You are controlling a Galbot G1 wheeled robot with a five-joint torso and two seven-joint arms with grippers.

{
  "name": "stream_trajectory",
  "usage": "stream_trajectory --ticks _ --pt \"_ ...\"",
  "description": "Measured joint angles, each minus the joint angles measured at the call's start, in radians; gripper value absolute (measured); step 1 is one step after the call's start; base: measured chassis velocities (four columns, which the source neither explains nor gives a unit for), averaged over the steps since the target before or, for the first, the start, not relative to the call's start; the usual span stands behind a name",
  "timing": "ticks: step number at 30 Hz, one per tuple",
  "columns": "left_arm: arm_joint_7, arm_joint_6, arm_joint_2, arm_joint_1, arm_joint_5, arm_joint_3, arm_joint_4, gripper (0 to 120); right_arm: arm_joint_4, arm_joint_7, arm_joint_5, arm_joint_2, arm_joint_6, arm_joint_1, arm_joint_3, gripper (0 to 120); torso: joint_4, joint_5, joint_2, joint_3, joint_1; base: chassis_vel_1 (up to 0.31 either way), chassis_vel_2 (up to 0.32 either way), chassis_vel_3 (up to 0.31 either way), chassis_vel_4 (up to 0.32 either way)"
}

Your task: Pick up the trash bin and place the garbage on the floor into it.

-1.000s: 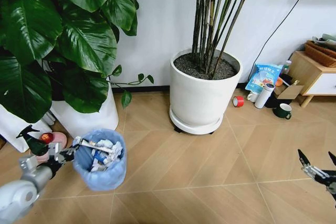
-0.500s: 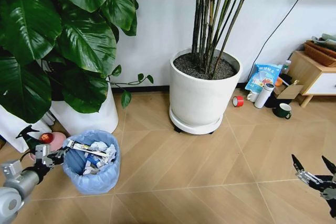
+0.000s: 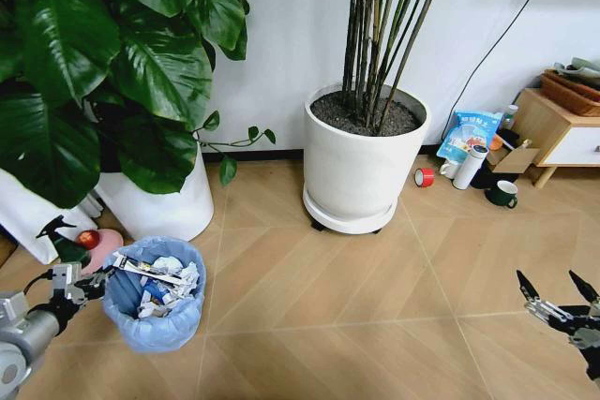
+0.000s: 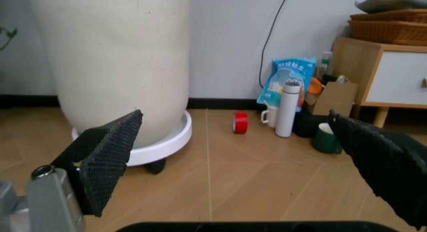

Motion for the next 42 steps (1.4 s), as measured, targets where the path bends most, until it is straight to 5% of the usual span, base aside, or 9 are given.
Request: stream_trajectory --ticks 42 --pt "-0.020 0.009 0.015 -0.034 -0.016 0.008 -0.009 0 -0.016 -0.036 0.020 -0.018 0.009 -0.001 -0.007 100 0.0000 0.0000 0.000 0.000 0.000 0.088 -0.085 -0.090 0.086"
